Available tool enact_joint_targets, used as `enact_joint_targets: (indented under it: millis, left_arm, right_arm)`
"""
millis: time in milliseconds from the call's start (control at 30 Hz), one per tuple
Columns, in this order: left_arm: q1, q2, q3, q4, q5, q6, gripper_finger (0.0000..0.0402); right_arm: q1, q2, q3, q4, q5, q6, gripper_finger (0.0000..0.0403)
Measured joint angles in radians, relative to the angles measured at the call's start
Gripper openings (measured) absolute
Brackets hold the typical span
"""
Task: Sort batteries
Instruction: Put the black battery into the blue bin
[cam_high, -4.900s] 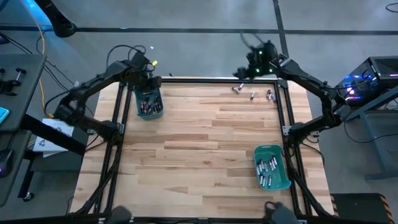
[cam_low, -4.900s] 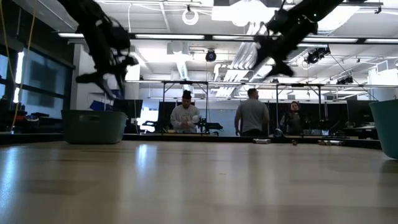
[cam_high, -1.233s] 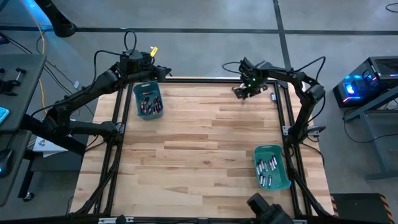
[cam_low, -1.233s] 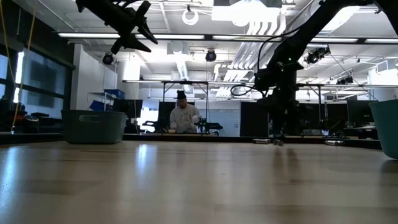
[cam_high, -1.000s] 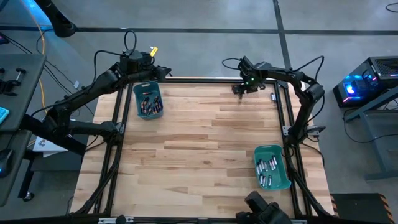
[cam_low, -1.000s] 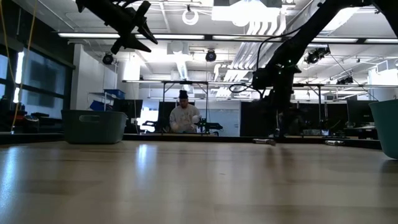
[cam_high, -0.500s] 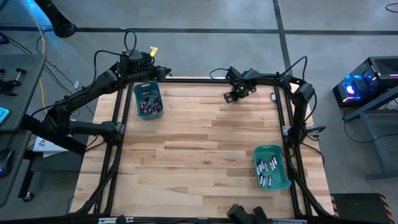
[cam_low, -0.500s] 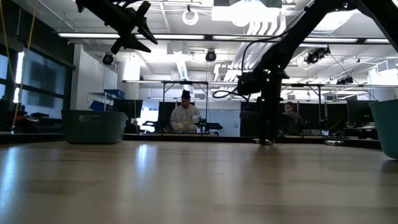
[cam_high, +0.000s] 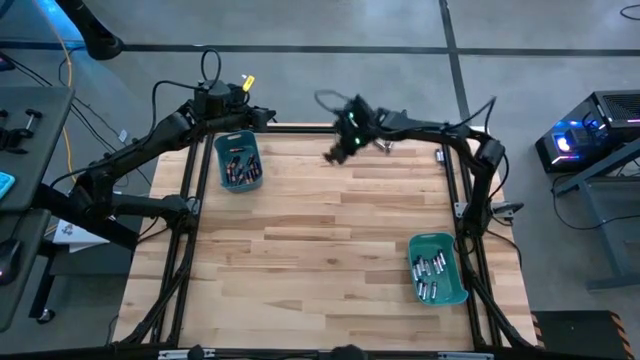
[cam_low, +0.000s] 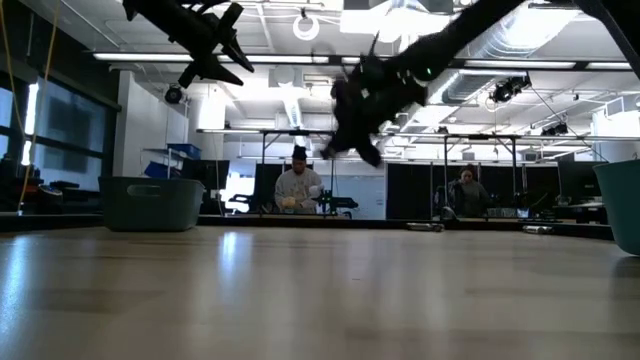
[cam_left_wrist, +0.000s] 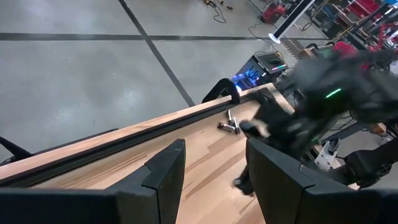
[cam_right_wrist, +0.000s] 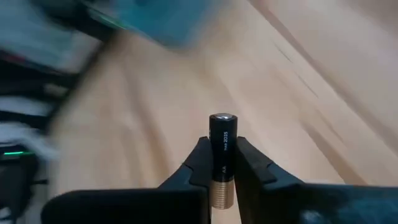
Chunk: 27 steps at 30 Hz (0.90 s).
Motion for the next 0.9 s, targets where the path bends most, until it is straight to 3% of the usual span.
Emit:
enact_joint_targets:
  millis: [200,433,700,900]
  left_arm:
    - [-0.014,0.008,0.0,0.015,0.069,0.101,0.0161]
    - [-0.102,0.019,0.0,0.226,0.173,0.3,0.0161]
    - [-0.195,0.111,0.0,0.657,0.182,0.303,0.0178]
    - [-0.217,0.147,0.0,0.796,0.154,0.227,0.0182]
  right_arm:
    - [0.046,-0.016,0.281,0.217,-0.183,-0.005,0.0018]
    - [0.044,-0.02,0.595,0.241,-0.146,-0.133,0.0018]
    - [0.046,-0.019,0.654,0.229,-0.134,-0.128,0.0019]
    - [0.055,-0.019,0.654,0.182,-0.1,-0.135,0.0019]
